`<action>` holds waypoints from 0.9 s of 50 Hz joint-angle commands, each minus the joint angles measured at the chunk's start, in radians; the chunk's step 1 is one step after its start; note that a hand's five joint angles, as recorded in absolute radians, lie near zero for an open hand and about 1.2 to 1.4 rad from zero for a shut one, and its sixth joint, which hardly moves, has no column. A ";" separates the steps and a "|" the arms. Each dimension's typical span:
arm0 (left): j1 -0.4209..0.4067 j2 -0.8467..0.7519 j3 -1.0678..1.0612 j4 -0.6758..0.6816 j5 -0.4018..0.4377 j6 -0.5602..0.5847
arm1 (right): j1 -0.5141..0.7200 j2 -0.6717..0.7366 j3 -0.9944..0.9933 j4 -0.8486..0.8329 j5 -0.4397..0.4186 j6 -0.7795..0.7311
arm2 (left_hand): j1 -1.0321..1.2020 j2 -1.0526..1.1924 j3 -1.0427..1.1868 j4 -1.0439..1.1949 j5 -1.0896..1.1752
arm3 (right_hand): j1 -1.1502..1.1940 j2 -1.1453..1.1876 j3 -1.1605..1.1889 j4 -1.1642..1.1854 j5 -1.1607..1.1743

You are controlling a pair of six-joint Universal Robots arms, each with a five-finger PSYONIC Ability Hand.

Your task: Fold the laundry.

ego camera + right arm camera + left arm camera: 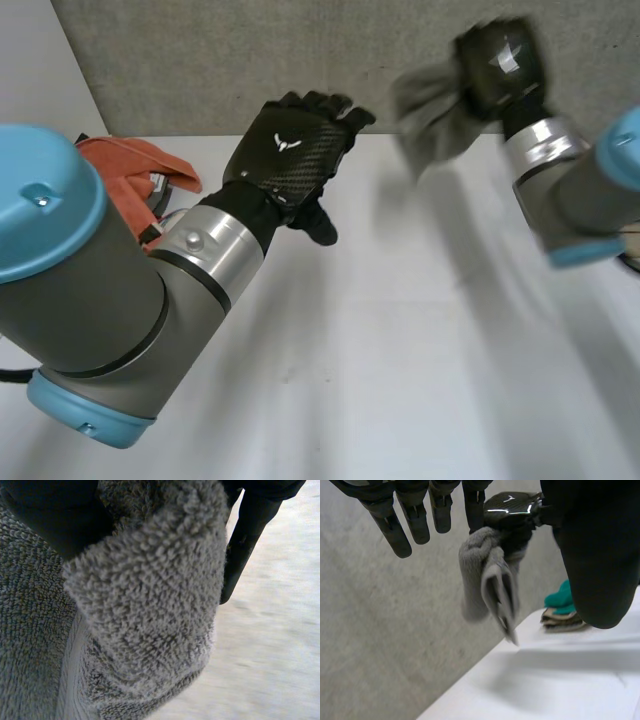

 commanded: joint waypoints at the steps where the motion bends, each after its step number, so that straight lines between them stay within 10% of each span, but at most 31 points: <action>1: -0.023 0.016 0.014 0.004 0.062 -0.001 | -0.244 0.096 -0.184 -0.080 -0.007 0.160 | -0.013 -0.001 -0.002 0.005 -0.012 | 0.366 0.250 0.238 0.199 0.297; 14: -0.026 -0.036 0.004 0.004 0.062 0.001 | -0.532 0.487 -0.337 -0.075 -0.294 0.195 | -0.002 0.011 0.010 0.017 0.000 | 0.366 0.250 0.238 0.199 0.297; 26: -0.032 -0.057 -0.005 -0.004 0.060 -0.004 | -0.674 0.545 -0.236 -0.091 -0.486 0.184 | 0.001 0.013 0.013 0.020 0.003 | 0.366 0.250 0.238 0.199 0.297; 30: -0.044 -0.056 -0.005 -0.006 0.060 -0.004 | -0.674 0.487 -0.198 -0.100 -0.483 0.184 | 0.001 0.013 0.013 0.020 0.003 | 0.231 0.115 0.103 0.063 0.161; 32: -0.047 -0.054 -0.005 -0.006 0.060 -0.004 | -0.674 0.431 -0.155 -0.086 -0.464 0.186 | 0.001 0.013 0.013 0.020 0.003 | -0.573 -0.689 -0.701 -0.741 -0.643; 34: -0.049 -0.051 -0.005 -0.006 0.062 -0.004 | -0.672 0.394 -0.124 -0.085 -0.440 0.184 | 0.001 0.013 0.013 0.020 0.003 | -0.806 -0.922 -0.934 -0.974 -0.876; 45: -0.050 -0.039 -0.015 -0.009 0.060 -0.004 | -0.675 0.153 0.013 0.176 -0.305 0.171 | -0.005 0.008 0.007 0.014 -0.003 | -0.855 -0.971 -0.984 -1.023 -0.925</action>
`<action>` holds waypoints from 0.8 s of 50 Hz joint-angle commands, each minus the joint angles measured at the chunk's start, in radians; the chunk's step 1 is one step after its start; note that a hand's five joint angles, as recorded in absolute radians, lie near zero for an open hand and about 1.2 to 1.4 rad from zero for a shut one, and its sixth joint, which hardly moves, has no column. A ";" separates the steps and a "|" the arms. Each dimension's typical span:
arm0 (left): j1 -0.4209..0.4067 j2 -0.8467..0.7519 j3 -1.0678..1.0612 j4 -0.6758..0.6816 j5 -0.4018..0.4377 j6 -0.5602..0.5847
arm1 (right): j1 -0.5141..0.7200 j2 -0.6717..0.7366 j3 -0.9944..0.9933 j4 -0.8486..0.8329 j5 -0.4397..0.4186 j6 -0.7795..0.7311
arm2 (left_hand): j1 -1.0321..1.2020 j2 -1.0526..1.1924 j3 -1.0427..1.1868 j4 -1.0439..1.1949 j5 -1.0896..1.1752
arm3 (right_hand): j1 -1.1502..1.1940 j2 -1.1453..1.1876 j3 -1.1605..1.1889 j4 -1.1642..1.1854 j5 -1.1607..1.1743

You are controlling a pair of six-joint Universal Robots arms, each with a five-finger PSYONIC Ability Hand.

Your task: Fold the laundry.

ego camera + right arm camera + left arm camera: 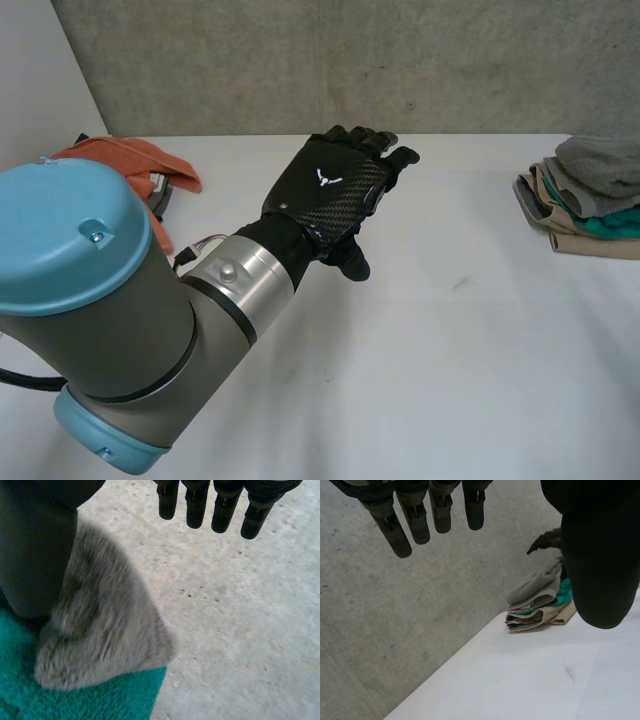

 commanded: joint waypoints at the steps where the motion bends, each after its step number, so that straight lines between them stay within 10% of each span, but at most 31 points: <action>1: 0.000 0.010 -0.004 0.000 0.000 0.000 | -0.010 -0.141 0.054 0.245 0.071 -0.034 | -0.005 0.008 0.007 0.014 -0.003 | -0.060 -0.043 -0.044 -0.045 -0.046; 4: -0.002 0.020 -0.005 -0.003 0.000 0.000 | -0.046 -0.177 0.051 0.345 0.128 -0.088 | -0.005 0.008 0.007 0.014 -0.003 | -0.060 -0.043 -0.044 -0.045 -0.046; 12: 0.007 0.066 0.004 0.006 -0.005 -0.002 | -0.138 -0.307 -0.016 0.489 0.659 -0.412 | -0.007 0.005 0.004 0.011 -0.006 | -0.060 -0.043 -0.044 -0.045 -0.046; 15: 0.020 0.086 0.015 0.009 -0.004 0.000 | -0.116 -0.344 0.007 0.419 0.706 -0.430 | -0.007 0.005 0.004 0.011 -0.006 | -0.060 -0.043 -0.044 -0.045 -0.046; 24: 0.190 0.115 0.061 0.009 0.136 0.001 | 0.136 -0.746 0.390 0.035 0.568 -0.136 | -0.005 0.008 0.007 0.014 -0.003 | -0.060 -0.043 -0.044 -0.045 -0.046; 29: 0.366 0.112 0.068 0.011 0.139 0.001 | 0.419 -0.856 0.650 -0.118 0.316 -0.113 | -0.019 -0.007 -0.008 -0.001 -0.017 | -0.060 -0.043 -0.044 -0.045 -0.046; 34: 0.570 0.041 0.076 0.041 0.098 0.018 | 0.616 -0.853 0.784 -0.060 0.145 -0.174 | -0.019 -0.007 -0.008 -0.001 -0.017 | -0.060 -0.043 -0.044 -0.045 -0.046; 40: 0.705 -0.180 0.139 0.098 0.070 0.150 | 0.703 -0.749 0.817 0.215 0.149 -0.349 | -0.013 -0.001 -0.002 0.005 -0.012 | -0.060 -0.043 -0.044 -0.045 -0.046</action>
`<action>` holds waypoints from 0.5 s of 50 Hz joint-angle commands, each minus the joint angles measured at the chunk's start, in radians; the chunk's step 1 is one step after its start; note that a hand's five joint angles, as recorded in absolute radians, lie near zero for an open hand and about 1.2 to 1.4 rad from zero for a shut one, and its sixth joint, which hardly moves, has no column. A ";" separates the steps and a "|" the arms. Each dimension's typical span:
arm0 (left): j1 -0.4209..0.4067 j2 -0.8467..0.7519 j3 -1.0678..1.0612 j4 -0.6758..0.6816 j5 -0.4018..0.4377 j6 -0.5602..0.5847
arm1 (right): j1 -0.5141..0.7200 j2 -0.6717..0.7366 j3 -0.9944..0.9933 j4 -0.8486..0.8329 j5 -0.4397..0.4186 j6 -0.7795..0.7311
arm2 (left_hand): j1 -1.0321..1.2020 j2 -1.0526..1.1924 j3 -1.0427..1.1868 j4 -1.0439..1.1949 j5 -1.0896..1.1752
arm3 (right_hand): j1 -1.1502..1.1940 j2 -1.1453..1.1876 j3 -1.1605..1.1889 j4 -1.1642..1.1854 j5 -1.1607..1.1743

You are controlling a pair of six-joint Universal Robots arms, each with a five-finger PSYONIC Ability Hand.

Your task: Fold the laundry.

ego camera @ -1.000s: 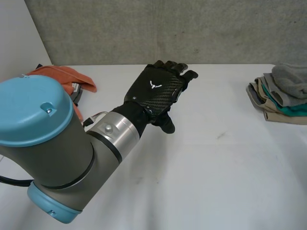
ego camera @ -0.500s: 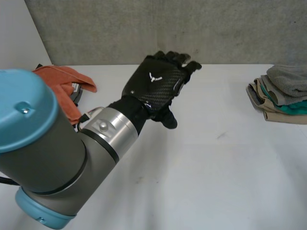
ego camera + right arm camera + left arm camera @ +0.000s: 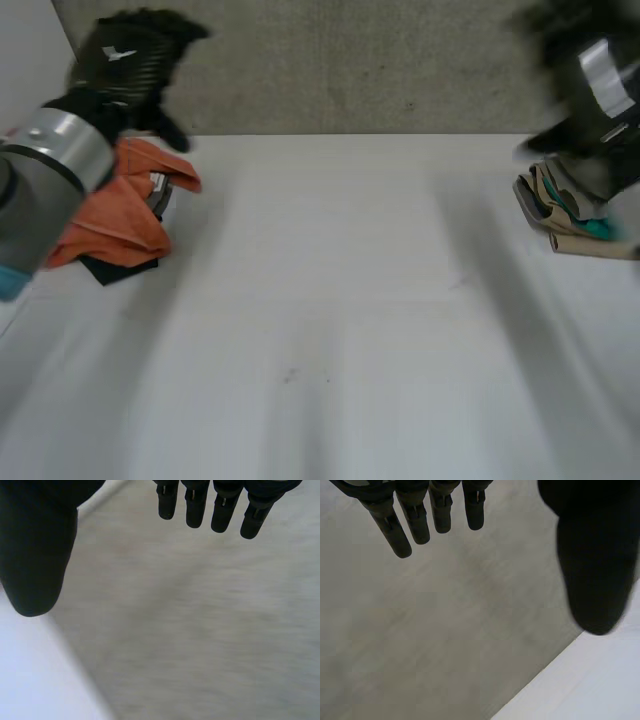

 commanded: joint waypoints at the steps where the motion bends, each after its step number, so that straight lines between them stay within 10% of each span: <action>1: 0.199 -0.294 0.084 0.065 -0.043 0.204 | 0.153 0.143 0.047 0.314 -0.033 -0.217 | -0.013 -0.001 -0.002 0.005 -0.011 | -0.060 -0.038 -0.042 -0.044 -0.043; 10: 0.298 -0.624 0.256 0.066 -0.071 0.530 | 0.199 0.251 0.050 0.374 0.085 -0.384 | 0.025 0.037 0.036 0.043 0.026 | -0.060 -0.038 -0.042 -0.044 -0.043; 15: 0.301 -0.677 0.290 0.073 -0.065 0.484 | 0.195 0.252 0.059 0.372 0.093 -0.380 | 0.519 0.532 0.531 0.538 0.521 | -0.060 -0.038 -0.042 -0.044 -0.043; 17: 0.284 -0.672 0.287 0.074 -0.065 0.450 | 0.195 0.252 0.061 0.371 0.096 -0.380 | 1.125 1.137 1.136 1.143 1.126 | -0.060 -0.038 -0.042 -0.044 -0.043; 25: 0.164 -0.458 0.174 0.094 -0.063 0.233 | 0.189 0.232 0.061 0.342 0.127 -0.370 | 1.172 1.184 1.184 1.191 1.174 | -0.060 -0.038 -0.042 -0.044 -0.043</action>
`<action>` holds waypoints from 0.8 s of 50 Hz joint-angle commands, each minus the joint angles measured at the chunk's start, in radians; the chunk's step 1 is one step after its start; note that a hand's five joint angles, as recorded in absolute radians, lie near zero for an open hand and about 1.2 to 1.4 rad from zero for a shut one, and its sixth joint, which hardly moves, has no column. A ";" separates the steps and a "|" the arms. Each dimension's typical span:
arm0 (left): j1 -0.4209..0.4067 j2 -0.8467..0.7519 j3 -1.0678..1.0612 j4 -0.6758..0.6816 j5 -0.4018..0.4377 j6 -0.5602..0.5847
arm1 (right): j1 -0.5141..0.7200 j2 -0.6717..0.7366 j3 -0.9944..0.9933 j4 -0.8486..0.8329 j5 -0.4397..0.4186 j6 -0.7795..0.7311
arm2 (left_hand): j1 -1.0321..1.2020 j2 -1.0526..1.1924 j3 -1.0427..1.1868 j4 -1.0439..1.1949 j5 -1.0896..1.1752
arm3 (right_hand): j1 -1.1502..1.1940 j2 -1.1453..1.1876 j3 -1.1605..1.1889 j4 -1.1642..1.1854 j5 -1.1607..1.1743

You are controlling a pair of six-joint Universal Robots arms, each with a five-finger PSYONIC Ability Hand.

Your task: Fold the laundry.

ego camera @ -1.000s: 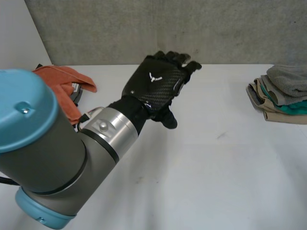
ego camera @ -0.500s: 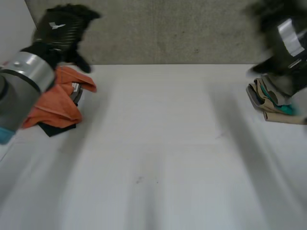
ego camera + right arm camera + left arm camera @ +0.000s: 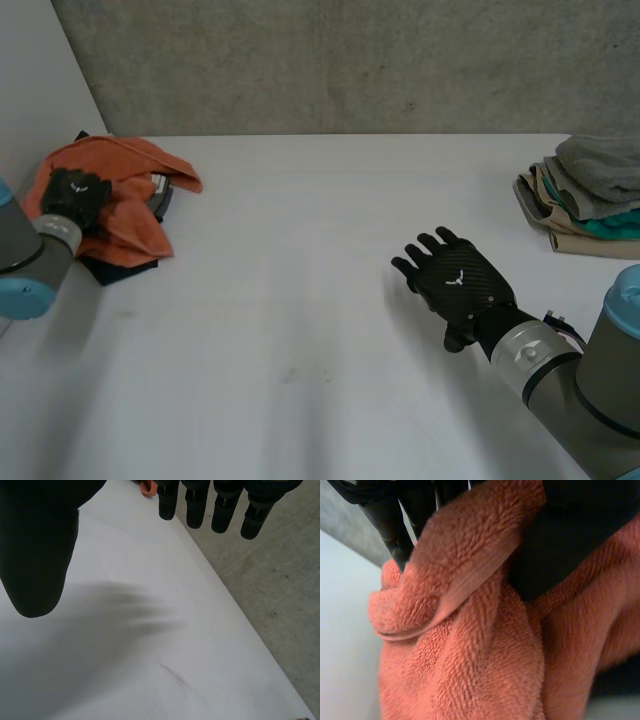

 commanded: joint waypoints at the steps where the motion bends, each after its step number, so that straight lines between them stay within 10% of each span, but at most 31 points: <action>1: -0.113 0.234 -0.132 0.015 0.010 -0.232 | -0.008 -0.029 0.000 -0.030 0.033 0.012 | 0.323 0.209 0.234 0.209 0.267 | -0.060 -0.038 -0.042 -0.044 -0.043; 14: -0.577 0.484 -0.406 0.014 0.205 -0.554 | -0.102 -0.118 -0.025 -0.096 0.204 0.157 | 0.323 0.209 0.234 0.209 0.267 | -0.060 -0.038 -0.042 -0.044 -0.043; 19: -0.706 0.369 -0.406 -0.005 0.156 -0.465 | -0.120 -0.118 -0.028 -0.090 0.200 0.161 | -0.814 -0.928 -0.903 -0.929 -0.870 | -0.060 -0.038 -0.042 -0.044 -0.043; 31: -0.734 0.461 -0.419 -0.011 -0.094 -0.304 | -0.130 -0.119 -0.054 -0.041 0.178 0.147 | -0.856 -0.971 -0.945 -0.971 -0.912 | -0.060 -0.038 -0.042 -0.044 -0.043; 40: -0.656 0.486 -0.442 0.001 -0.239 -0.290 | -0.127 -0.119 -0.127 0.306 0.133 0.173 | -0.842 -0.956 -0.931 -0.956 -0.898 | -0.060 -0.038 -0.042 -0.044 -0.043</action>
